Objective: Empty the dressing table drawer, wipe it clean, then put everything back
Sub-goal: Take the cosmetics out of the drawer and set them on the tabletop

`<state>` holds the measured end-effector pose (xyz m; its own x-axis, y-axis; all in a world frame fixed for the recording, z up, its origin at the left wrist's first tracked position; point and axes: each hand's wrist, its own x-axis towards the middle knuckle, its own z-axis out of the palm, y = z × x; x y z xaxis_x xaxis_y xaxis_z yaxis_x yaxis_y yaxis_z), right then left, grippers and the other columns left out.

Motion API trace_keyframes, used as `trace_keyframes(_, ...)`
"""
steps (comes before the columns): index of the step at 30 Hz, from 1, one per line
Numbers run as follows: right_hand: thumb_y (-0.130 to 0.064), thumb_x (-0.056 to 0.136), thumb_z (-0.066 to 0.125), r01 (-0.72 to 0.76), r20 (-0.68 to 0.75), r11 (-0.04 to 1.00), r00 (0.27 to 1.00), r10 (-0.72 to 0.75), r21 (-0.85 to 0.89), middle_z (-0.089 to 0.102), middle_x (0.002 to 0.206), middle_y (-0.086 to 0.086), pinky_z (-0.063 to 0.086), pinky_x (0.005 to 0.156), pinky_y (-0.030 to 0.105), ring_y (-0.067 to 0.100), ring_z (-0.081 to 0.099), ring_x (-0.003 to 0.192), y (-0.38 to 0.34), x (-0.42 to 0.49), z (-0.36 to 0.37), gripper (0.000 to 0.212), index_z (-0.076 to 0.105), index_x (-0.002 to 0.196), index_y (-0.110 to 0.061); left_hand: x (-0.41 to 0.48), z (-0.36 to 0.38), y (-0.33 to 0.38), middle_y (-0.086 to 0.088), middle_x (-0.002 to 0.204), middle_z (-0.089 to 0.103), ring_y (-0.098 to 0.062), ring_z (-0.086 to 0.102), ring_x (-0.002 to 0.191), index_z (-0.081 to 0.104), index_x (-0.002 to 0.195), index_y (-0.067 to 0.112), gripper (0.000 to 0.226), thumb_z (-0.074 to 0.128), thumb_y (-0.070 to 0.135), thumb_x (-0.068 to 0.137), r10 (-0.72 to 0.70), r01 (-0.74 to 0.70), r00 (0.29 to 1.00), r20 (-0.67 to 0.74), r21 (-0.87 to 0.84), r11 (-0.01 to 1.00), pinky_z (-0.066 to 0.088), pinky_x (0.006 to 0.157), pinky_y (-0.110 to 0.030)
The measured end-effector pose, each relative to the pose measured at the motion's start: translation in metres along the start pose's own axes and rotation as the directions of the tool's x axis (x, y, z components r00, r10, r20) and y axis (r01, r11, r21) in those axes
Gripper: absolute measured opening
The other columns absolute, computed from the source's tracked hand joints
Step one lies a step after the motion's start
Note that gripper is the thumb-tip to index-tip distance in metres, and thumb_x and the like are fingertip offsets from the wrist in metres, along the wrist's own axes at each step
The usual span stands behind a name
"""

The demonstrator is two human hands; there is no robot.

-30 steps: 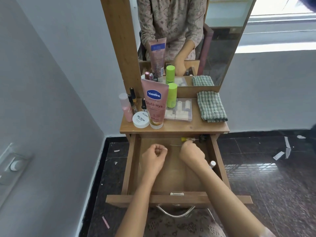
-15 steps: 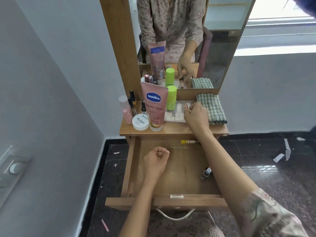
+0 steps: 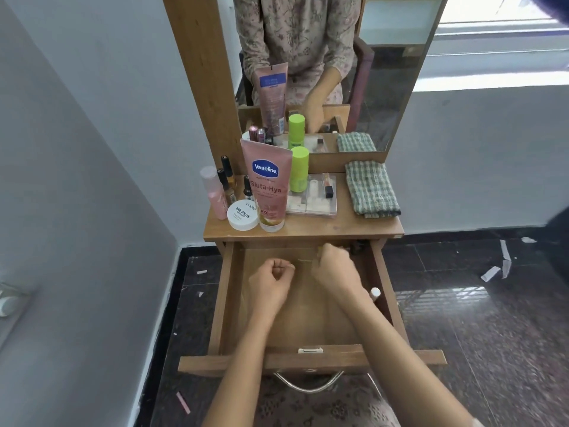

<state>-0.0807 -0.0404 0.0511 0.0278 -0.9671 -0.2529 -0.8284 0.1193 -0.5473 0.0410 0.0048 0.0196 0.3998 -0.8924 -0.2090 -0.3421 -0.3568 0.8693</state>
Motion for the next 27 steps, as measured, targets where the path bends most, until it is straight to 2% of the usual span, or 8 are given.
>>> trace_keyframes(2,-0.006,0.091,0.043,-0.060,0.126,0.992,0.989,0.073,-0.110,0.054,0.126,0.019,0.045,0.087,0.037,0.038,0.051,0.117,0.010,0.012,0.010,0.032,0.052,0.121,0.000,-0.002,0.001,0.001,0.013,0.084,0.064,0.001,0.058,0.080,0.066,0.090,0.023,0.004,0.063,0.025,0.088,0.004,-0.004,1.000,0.006,-0.006,1.000,0.048,0.077,-0.024)
trace_keyframes(5,-0.004,0.096,0.036,-0.046,0.093,0.943,0.992,0.080,-0.329,0.028,0.148,0.024,0.042,0.099,0.043,0.039,0.027,0.137,0.016,0.031,0.024,0.050,0.026,0.145,-0.002,-0.005,0.002,0.002,0.013,0.085,0.064,0.000,0.058,0.080,0.064,0.088,0.027,0.002,0.062,0.028,0.089,0.005,-0.005,1.000,0.016,0.005,1.000,0.049,0.073,-0.023)
trace_keyframes(7,-0.005,0.099,0.033,-0.035,0.060,0.910,0.996,0.066,-0.413,0.026,0.149,0.025,0.044,0.098,0.042,0.038,0.026,0.138,0.014,0.036,0.031,0.051,0.018,0.147,-0.002,-0.006,0.002,0.003,0.015,0.083,0.061,0.003,0.055,0.077,0.063,0.090,0.026,0.003,0.061,0.029,0.090,-0.001,0.001,1.000,0.020,0.027,1.000,0.045,0.066,-0.015)
trace_keyframes(14,-0.003,0.098,0.034,0.026,0.000,0.796,0.999,-0.032,-0.605,0.041,0.139,0.019,0.042,0.096,0.037,0.035,0.039,0.126,0.007,0.044,0.039,0.039,0.046,0.134,0.001,-0.007,0.004,0.001,0.016,0.082,0.059,-0.001,0.055,0.075,0.064,0.092,0.025,0.005,0.060,0.026,0.091,-0.024,0.023,0.999,0.030,0.042,0.999,0.038,0.059,-0.010)
trace_keyframes(20,0.001,0.094,0.036,0.037,-0.022,0.796,0.998,-0.063,-0.604,0.059,0.121,0.014,0.041,0.092,0.037,0.034,0.047,0.115,0.009,0.029,0.041,0.036,0.059,0.121,-0.004,-0.002,0.002,-0.006,0.011,0.084,0.063,-0.009,0.060,0.084,0.063,0.085,0.028,0.005,0.062,0.025,0.089,-0.027,0.027,1.000,0.014,-0.007,1.000,0.051,0.077,-0.027)
trace_keyframes(22,-0.002,0.092,0.040,0.038,0.007,0.815,0.999,-0.041,-0.578,0.061,0.120,0.012,0.037,0.094,0.038,0.034,0.049,0.117,0.006,0.019,0.032,0.033,0.056,0.121,-0.007,-0.001,0.002,-0.007,0.012,0.084,0.064,-0.007,0.060,0.084,0.063,0.083,0.029,0.008,0.062,0.024,0.089,-0.029,0.029,1.000,-0.003,-0.025,0.999,0.052,0.078,-0.030)
trace_keyframes(25,-0.014,0.096,0.042,0.038,0.081,0.951,0.997,-0.013,-0.308,0.056,0.121,0.013,0.041,0.088,0.040,0.036,0.054,0.112,-0.001,0.001,0.008,0.026,0.048,0.121,-0.009,0.000,0.003,-0.005,0.014,0.081,0.064,0.000,0.057,0.078,0.065,0.085,0.026,0.007,0.062,0.022,0.089,-0.033,0.032,0.999,-0.013,-0.025,0.999,0.046,0.076,-0.025)
trace_keyframes(27,-0.028,0.097,0.046,0.071,0.139,0.998,0.988,-0.070,-0.002,0.062,0.105,0.009,0.050,0.077,0.036,0.030,0.062,0.094,-0.003,-0.010,-0.012,0.023,0.054,0.114,-0.016,0.001,0.004,-0.006,0.009,0.081,0.067,-0.004,0.060,0.078,0.068,0.086,0.023,0.006,0.062,0.021,0.088,-0.033,0.033,0.999,-0.007,-0.025,0.999,0.045,0.074,-0.024)
